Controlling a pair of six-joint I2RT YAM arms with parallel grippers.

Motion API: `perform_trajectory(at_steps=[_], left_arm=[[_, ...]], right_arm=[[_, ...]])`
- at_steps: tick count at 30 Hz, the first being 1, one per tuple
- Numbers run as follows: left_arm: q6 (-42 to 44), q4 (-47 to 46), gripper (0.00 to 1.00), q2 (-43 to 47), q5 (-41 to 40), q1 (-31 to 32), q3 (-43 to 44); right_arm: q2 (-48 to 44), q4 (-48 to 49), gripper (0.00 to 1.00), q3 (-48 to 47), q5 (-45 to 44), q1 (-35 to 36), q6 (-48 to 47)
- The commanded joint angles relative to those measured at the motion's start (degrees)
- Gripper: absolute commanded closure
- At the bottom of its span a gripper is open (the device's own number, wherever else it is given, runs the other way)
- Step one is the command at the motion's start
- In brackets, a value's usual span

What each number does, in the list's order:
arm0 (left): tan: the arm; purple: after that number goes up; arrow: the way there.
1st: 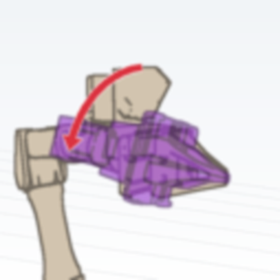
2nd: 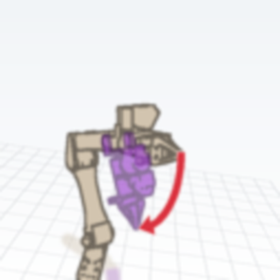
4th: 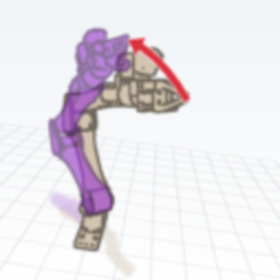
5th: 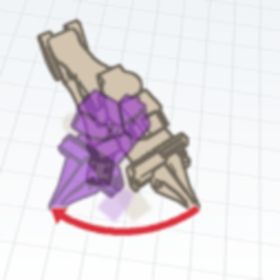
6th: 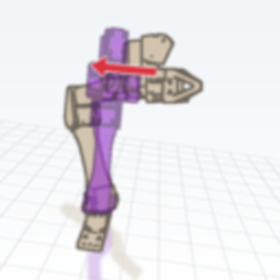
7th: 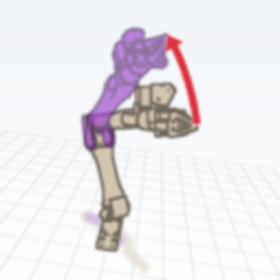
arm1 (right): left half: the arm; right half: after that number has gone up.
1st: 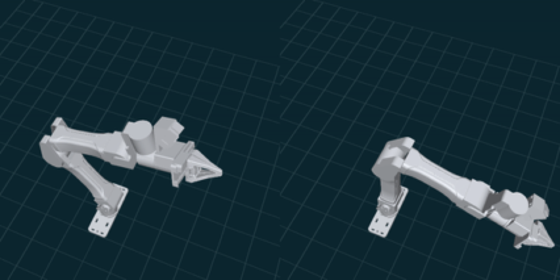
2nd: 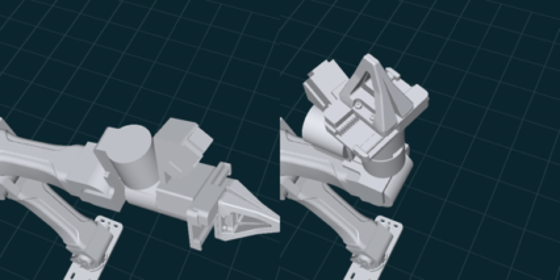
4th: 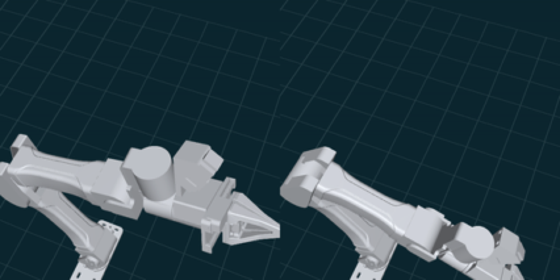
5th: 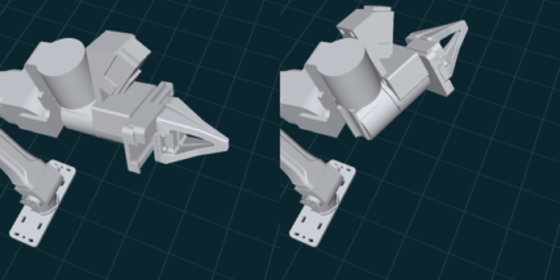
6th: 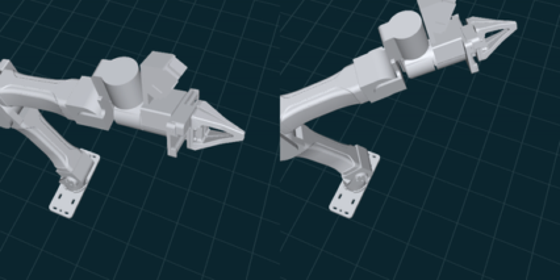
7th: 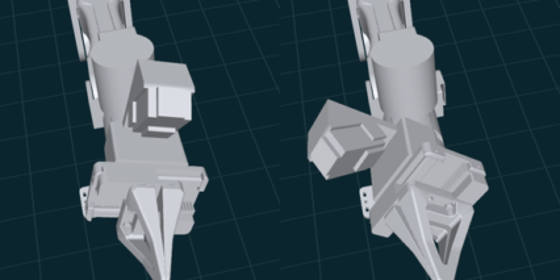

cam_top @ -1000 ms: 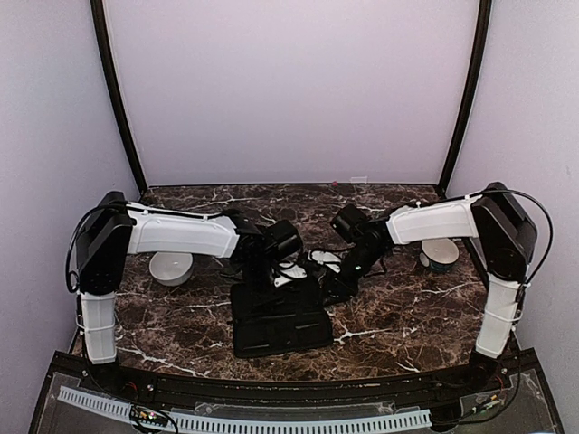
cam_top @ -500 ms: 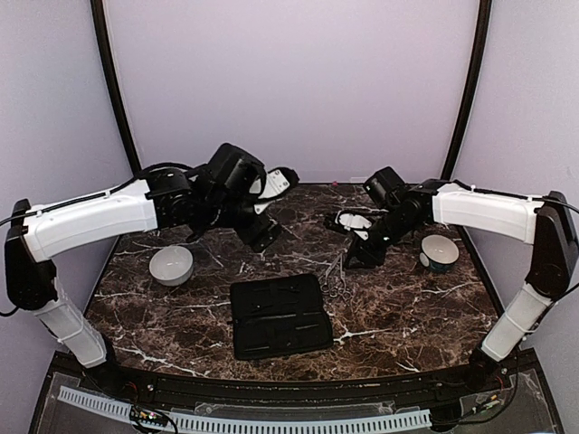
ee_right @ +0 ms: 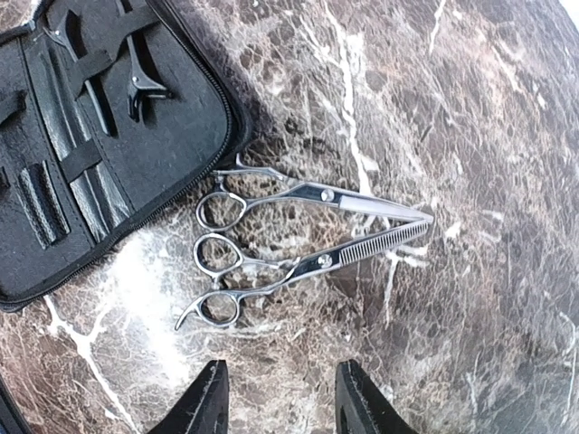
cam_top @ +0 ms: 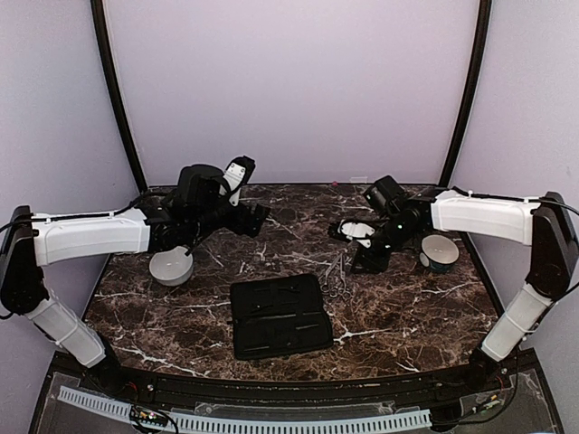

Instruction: Sort the hair-cutting tools

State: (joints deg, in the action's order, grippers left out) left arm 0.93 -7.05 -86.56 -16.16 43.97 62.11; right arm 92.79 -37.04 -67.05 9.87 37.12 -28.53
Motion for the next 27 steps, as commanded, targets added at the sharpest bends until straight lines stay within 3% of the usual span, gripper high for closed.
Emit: perform_trajectory(at_steps=[1, 4, 6, 8, 12, 27], left_arm=[[-7.15, -4.77, 0.01, 3.70, 2.67, 0.33, -2.55], [-8.37, -7.72, 0.01, 5.20, -6.79, 0.25, -4.64], [-6.59, -4.38, 0.01, 4.00, -10.80, 0.33, -2.44], [-1.52, -2.43, 0.01, 3.09, -9.76, 0.39, -0.29], [0.77, -3.97, 0.01, 4.33, -9.93, 0.40, -1.35], [3.82, -3.96, 0.05, 5.40, -6.28, 0.81, -1.50]], right_arm=[[2.09, 3.58, 0.60, 0.61, 1.84, 0.36, -2.46], [5.47, 4.10, 0.62, -0.36, 2.96, 0.79, -2.61], [7.62, 4.01, 0.66, -1.87, 3.44, 1.41, -1.98], [9.48, 4.38, 0.70, -3.33, 3.37, 2.18, -0.24], [12.16, 5.80, 0.77, -4.85, 0.91, 4.50, 1.41], [19.29, 2.39, 0.76, -9.14, 0.45, 6.76, 2.38]])
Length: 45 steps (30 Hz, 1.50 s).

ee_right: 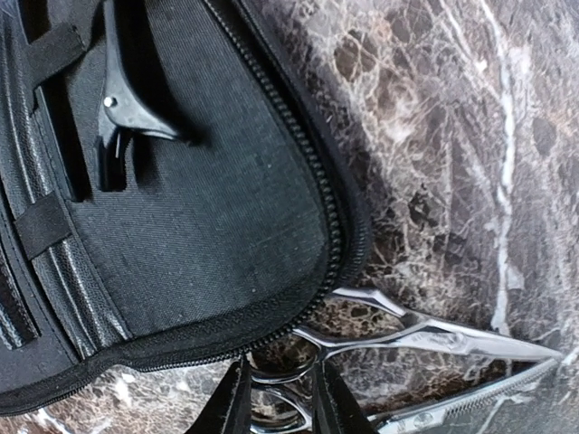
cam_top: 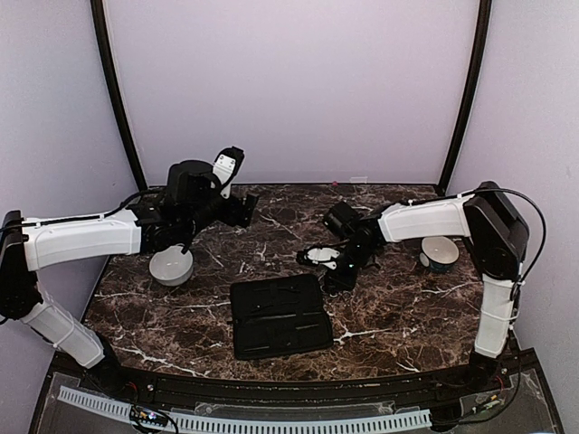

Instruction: Sort the hair-cutting tools

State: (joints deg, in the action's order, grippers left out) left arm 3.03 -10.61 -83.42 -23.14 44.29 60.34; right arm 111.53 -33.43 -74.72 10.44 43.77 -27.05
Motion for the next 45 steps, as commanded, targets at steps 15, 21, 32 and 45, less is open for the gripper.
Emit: perform_trajectory(at_steps=[15, 21, 32, 45], left_arm=[[3.40, -0.06, 0.06, 1.51, 1.54, 1.99, 0.44], [5.06, -0.33, 0.06, 1.25, 0.61, 3.19, 0.33], [6.78, -0.20, 0.06, 0.81, -0.58, 4.57, 0.40], [8.04, 0.47, 0.06, 0.58, -1.18, 5.44, 0.79]], right_arm=[[-7.50, -5.54, 0.75, 8.22, -2.08, -0.11, -0.63], [-10.04, -6.04, 0.75, 11.79, -7.18, -4.17, 0.44], [-14.34, -7.75, 0.72, 9.07, -0.69, -6.50, -3.32], [-9.48, -7.00, 0.55, 4.17, -2.61, -10.54, -14.13]])
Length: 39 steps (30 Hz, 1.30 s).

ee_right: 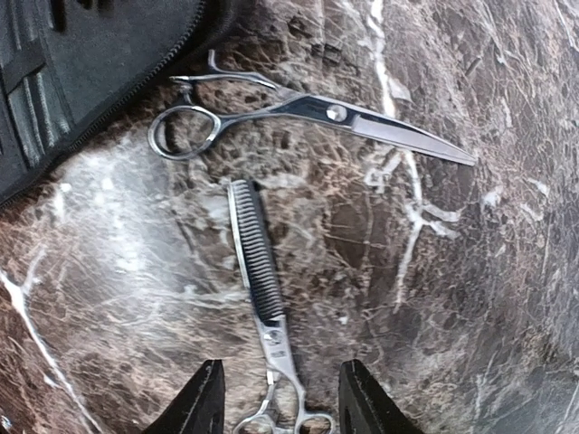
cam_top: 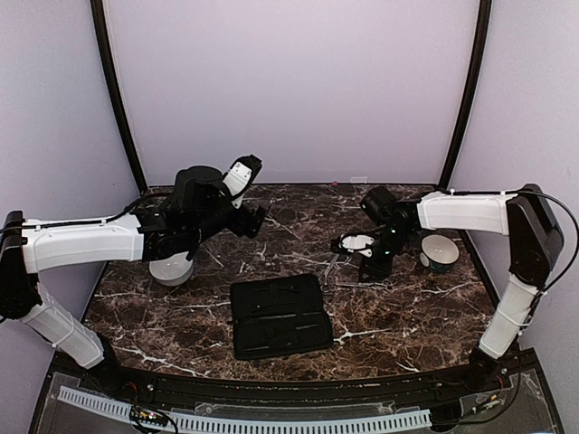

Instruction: Sort the hair-cutting tools

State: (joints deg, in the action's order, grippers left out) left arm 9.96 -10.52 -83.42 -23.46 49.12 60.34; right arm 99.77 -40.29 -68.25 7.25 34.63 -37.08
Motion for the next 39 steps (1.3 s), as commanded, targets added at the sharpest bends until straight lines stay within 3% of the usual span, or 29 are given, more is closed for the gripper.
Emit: perform_trajectory(at_steps=[1, 7, 26, 33, 39], left_arm=[[1.19, 0.49, 0.06, 0.59, -0.94, 0.69, 0.87], [1.71, 0.61, 0.06, 0.28, -1.15, 1.13, 0.94], [2.43, 1.12, 0.06, -0.78, -1.38, 1.85, 1.27], [2.67, 1.41, 0.06, -1.29, -1.51, 2.09, 1.45], [1.67, 2.36, 0.06, -1.69, -1.54, 2.12, 1.98]], right_arm=[[2.92, -0.65, 0.53, -2.71, 0.92, -1.50, -4.62], [6.02, -3.54, 0.51, -4.04, 3.46, -1.65, -6.72], [8.32, -0.74, 0.58, -1.49, 1.41, -1.60, -6.83], [9.43, 0.47, 0.70, 0.26, 0.15, -1.41, -7.22], [9.17, 0.83, 0.86, 1.80, -0.74, -0.73, -7.71]])
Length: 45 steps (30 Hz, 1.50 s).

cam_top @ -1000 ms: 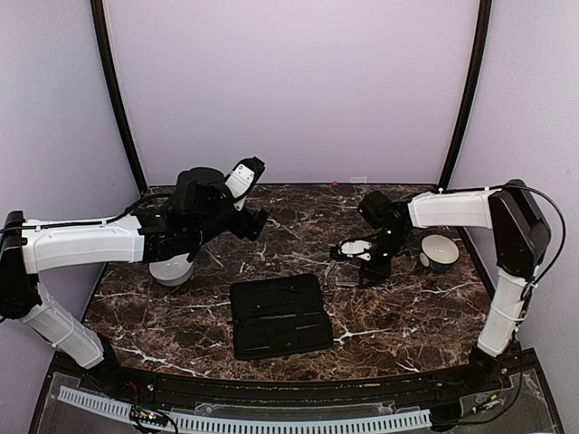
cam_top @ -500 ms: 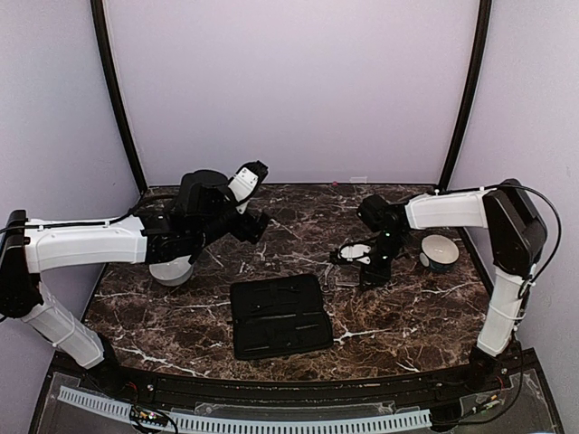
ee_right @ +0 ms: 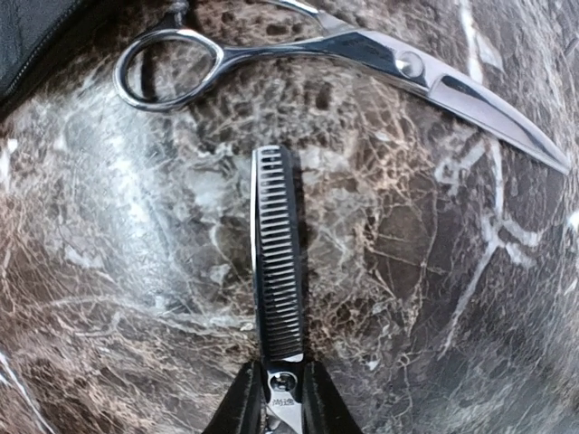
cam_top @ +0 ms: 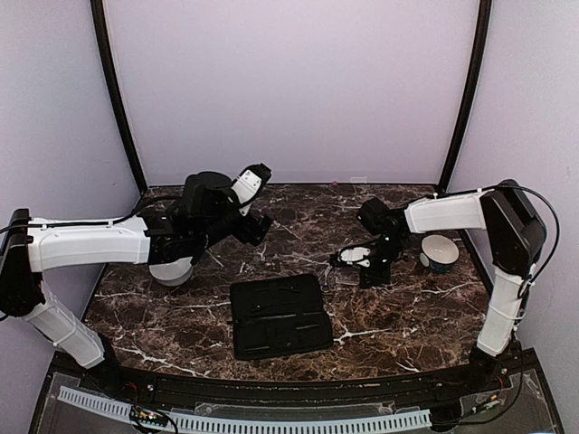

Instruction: Sort the hair-cutting tools

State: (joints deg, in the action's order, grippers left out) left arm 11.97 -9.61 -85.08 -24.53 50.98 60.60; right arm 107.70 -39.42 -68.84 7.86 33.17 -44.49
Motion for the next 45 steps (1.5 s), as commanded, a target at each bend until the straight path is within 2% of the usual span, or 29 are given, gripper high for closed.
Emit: perform_trajectory(at_steps=[1, 5, 8, 10, 12, 16, 20, 23, 26, 30, 45], left_arm=[[-0.44, 2.34, 0.07, -0.27, -0.25, 0.26, 2.33], [-0.83, 7.22, 0.16, -0.23, 2.07, 0.90, 5.08], [-3.70, 9.32, 0.17, 1.70, -0.70, 3.73, 4.80], [-10.28, 13.98, 0.21, 3.76, 1.88, 4.77, 4.00], [-18.48, 16.01, 0.29, 6.82, 8.09, 4.83, 0.37], [-32.04, 12.47, 0.41, 13.87, 17.54, 5.31, -12.01], [-40.15, 10.25, 0.68, 18.58, 24.18, 6.72, -21.68], [-43.97, 8.72, 0.83, 20.35, 24.57, 9.79, -27.06], [-47.16, 7.91, 0.92, 20.82, 23.94, 11.77, -30.20], [-49.93, 8.28, 0.97, 20.63, 23.50, 14.90, -32.48], [-54.50, 3.55, 0.99, 9.14, 24.53, 21.34, -34.78]], right_arm=[[1.32, 0.09, 0.89, 2.39, -1.29, 0.94, -0.25], [0.39, -0.14, 0.98, 4.15, -0.88, 1.38, 0.72], [-2.87, -1.11, 1.00, 4.19, -1.32, 1.47, 1.41], [-5.92, -2.08, 1.00, 4.52, -1.60, 1.66, 1.77], [-8.96, -2.47, 1.00, 5.35, -2.06, 2.09, 2.10], [-13.41, -3.39, 1.00, 6.40, -3.49, 4.60, 2.85], [-15.49, -5.13, 1.00, 5.19, -5.21, 9.05, 3.76], [-15.82, -6.20, 1.00, 3.31, -5.97, 12.50, 4.32], [-15.09, -7.17, 1.00, 0.13, -6.46, 15.42, 4.87], [-13.65, -8.61, 1.00, -2.24, -7.49, 18.73, 5.64], [-9.66, -9.74, 1.00, -0.45, -7.83, 30.07, 7.41]])
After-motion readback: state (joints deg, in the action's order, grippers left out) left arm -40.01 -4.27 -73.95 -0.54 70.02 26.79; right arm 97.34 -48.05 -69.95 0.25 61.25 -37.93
